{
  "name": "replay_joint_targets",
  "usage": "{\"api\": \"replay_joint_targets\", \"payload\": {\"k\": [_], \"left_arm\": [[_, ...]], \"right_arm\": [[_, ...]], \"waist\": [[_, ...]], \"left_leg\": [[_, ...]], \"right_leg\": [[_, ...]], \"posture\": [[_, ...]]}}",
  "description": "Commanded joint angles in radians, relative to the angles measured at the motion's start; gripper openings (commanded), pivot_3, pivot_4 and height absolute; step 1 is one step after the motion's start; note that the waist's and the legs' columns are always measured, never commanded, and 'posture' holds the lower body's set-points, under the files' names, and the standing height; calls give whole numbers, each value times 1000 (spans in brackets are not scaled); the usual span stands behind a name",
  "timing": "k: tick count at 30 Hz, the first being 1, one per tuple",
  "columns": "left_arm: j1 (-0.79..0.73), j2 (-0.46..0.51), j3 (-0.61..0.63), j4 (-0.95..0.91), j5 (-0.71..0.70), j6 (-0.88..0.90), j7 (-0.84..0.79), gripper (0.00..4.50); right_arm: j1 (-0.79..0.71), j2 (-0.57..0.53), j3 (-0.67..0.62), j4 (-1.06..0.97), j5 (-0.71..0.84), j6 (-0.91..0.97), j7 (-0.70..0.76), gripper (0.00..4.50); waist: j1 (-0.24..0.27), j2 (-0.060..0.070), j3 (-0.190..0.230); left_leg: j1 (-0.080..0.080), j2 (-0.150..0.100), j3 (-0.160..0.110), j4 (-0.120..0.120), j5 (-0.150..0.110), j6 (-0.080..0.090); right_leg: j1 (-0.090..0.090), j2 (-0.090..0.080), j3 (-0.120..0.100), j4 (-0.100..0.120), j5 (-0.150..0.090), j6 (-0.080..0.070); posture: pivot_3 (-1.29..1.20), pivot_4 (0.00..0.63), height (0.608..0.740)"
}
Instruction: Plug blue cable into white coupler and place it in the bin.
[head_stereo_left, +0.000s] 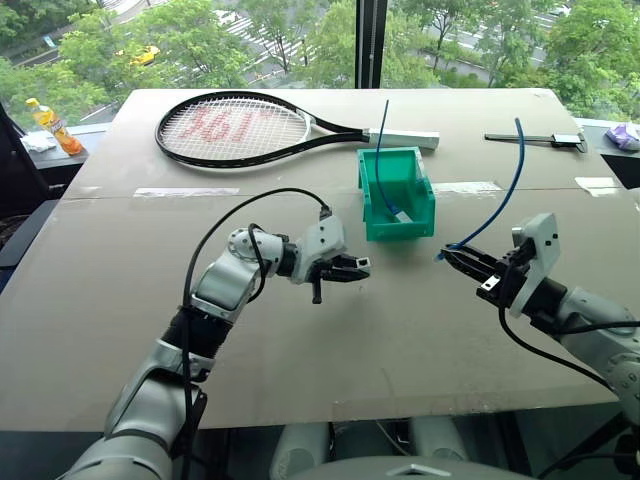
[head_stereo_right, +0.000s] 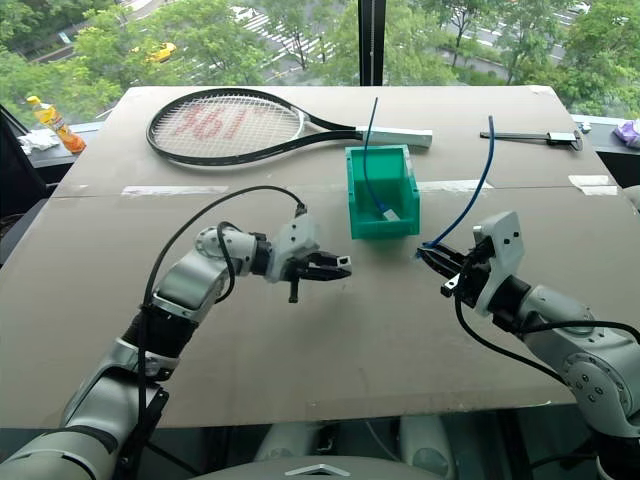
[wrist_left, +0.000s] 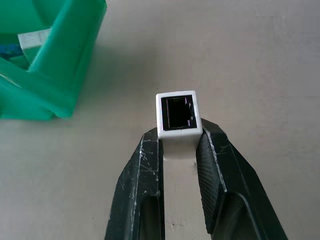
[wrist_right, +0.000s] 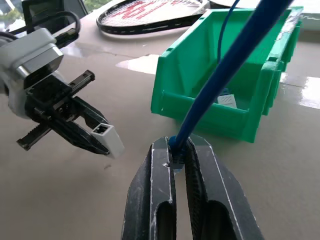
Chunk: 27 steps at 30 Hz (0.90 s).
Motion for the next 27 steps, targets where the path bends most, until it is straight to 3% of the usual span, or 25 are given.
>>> {"api": "replay_joint_targets", "payload": {"k": [1, 6, 13, 27], "left_arm": [[-44, -28, -31, 55, 33, -61, -27, 298], [-77, -51, -86, 134, 107, -150, -47, 298], [-78, -79, -92, 129, 142, -164, -31, 298], [-43, -82, -92, 67, 166, -150, -16, 298]], "right_arm": [[-67, -36, 57, -18, -89, -47, 93, 0], [-234, -63, 215, 86, -249, -97, 247, 0], [-412, -2, 408, 257, -431, -168, 400, 0], [-474, 52, 489, 424, -609, -256, 570, 0]], "waist": [[2, 0, 0], [9, 0, 0], [12, -1, 0], [13, 0, -1]], "left_leg": [[0, 0, 0, 0, 0, 0], [0, -1, 0, 2, 0, 0], [-1, -2, 0, 3, 0, 0], [0, -3, -2, 3, 0, 0]], "right_leg": [[0, 0, 1, 0, 0, 0], [0, 0, 3, 0, -2, -4], [1, 0, 5, 0, -1, -3], [2, 0, 4, 0, 0, 0]], "posture": [[0, 150, 740], [0, 150, 740], [0, 150, 740], [0, 150, 740]]}}
